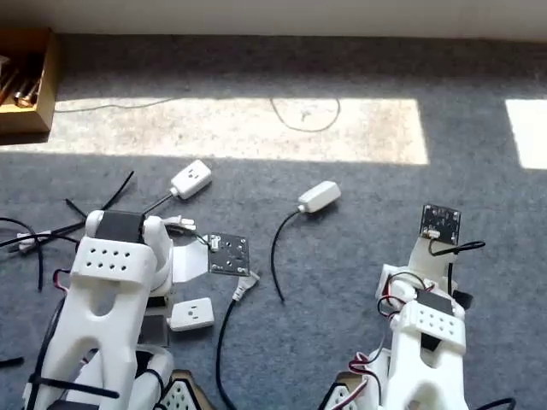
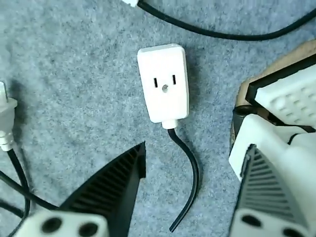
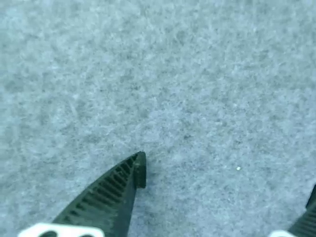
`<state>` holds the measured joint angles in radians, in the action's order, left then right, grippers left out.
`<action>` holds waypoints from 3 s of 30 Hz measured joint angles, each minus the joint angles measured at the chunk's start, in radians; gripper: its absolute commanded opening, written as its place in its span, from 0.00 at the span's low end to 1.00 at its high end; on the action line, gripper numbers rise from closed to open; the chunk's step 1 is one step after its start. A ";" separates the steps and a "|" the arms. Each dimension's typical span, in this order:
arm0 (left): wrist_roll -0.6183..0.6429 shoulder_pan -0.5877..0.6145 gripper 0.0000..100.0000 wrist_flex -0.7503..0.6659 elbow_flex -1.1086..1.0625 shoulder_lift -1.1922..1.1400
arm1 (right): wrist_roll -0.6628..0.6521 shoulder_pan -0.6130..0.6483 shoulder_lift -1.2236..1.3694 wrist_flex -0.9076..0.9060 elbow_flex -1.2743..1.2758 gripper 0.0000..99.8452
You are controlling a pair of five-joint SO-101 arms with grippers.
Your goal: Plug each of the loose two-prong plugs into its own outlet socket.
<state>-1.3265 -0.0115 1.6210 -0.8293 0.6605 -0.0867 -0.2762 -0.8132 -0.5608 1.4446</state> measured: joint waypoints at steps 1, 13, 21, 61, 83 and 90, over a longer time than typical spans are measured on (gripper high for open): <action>0.031 -0.020 0.31 0.000 -0.014 0.000 | 0.000 0.000 0.000 0.000 0.000 0.48; 0.488 -0.348 0.31 -0.310 -0.293 0.005 | 0.000 0.000 0.000 0.000 0.000 0.48; 0.374 -0.169 0.31 -0.371 -0.276 0.008 | 0.000 0.000 0.000 0.000 0.000 0.48; 0.440 0.192 0.26 -0.672 0.169 -0.368 | 0.000 0.000 0.000 0.000 0.000 0.48; 0.381 0.025 0.26 -0.238 -0.189 0.146 | 0.000 0.002 0.000 0.000 0.000 0.48; 0.394 0.028 0.26 -0.436 -0.295 0.150 | 0.000 0.002 0.000 0.000 0.000 0.48</action>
<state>-0.9321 0.0161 1.1853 -1.1239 0.8109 -0.0867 -0.2746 -0.8132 -0.5608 1.4446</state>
